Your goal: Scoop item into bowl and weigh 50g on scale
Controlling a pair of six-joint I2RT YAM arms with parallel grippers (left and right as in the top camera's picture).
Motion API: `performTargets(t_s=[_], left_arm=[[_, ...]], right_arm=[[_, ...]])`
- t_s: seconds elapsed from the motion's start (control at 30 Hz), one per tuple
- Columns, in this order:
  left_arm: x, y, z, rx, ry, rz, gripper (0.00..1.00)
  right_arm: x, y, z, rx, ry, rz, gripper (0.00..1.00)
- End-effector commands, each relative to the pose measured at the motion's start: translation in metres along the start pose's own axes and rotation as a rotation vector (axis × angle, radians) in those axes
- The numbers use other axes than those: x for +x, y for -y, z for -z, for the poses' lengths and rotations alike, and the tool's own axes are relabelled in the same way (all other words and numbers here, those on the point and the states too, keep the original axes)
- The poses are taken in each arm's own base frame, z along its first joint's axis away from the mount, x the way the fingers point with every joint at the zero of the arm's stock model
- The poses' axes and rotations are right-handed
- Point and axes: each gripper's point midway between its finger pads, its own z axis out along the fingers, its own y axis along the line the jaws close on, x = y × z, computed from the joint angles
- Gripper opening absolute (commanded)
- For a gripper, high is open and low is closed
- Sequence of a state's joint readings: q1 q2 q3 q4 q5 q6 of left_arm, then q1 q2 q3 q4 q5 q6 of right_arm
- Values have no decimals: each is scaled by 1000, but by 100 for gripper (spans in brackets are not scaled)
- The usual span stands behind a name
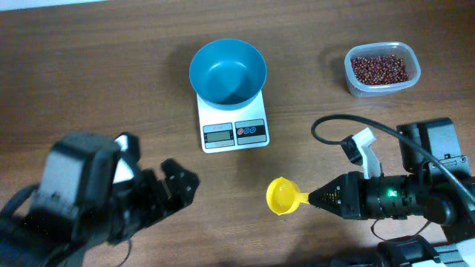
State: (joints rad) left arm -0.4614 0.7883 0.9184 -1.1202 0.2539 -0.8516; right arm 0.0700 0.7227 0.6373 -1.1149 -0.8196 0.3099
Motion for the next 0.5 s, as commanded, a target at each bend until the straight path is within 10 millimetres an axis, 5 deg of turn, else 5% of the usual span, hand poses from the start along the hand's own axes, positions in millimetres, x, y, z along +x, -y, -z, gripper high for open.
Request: performTargets(t_s=[0.0, 0.03, 0.07, 0.1, 0.13, 0.3, 0.4, 0.47], left_arm=[[-7, -10, 7, -39, 67, -18, 99], [-11, -14, 7, -61, 90, -18, 99], [-16, -16, 8, -75, 113, -18, 72], [-17, -14, 8, -70, 118, -19, 23], [-18, -13, 8, -65, 122, -21, 0], [-30, 4, -11, -49, 115, -47, 0], [-24, 34, -45, -26, 48, -268, 0], [-18, 36, -81, -126, 19, -381, 0]], right_arm=[[-2, 3, 1, 21, 11, 21, 4], [-2, 3, 1, 21, 11, 22, 4], [-2, 3, 1, 22, 11, 21, 4], [-2, 3, 1, 22, 11, 21, 4], [-2, 3, 1, 22, 11, 22, 4], [-6, 15, 1, 90, 33, 22, 4], [-8, 21, 2, 130, 45, 21, 4], [-8, 22, 2, 132, 46, 21, 4]])
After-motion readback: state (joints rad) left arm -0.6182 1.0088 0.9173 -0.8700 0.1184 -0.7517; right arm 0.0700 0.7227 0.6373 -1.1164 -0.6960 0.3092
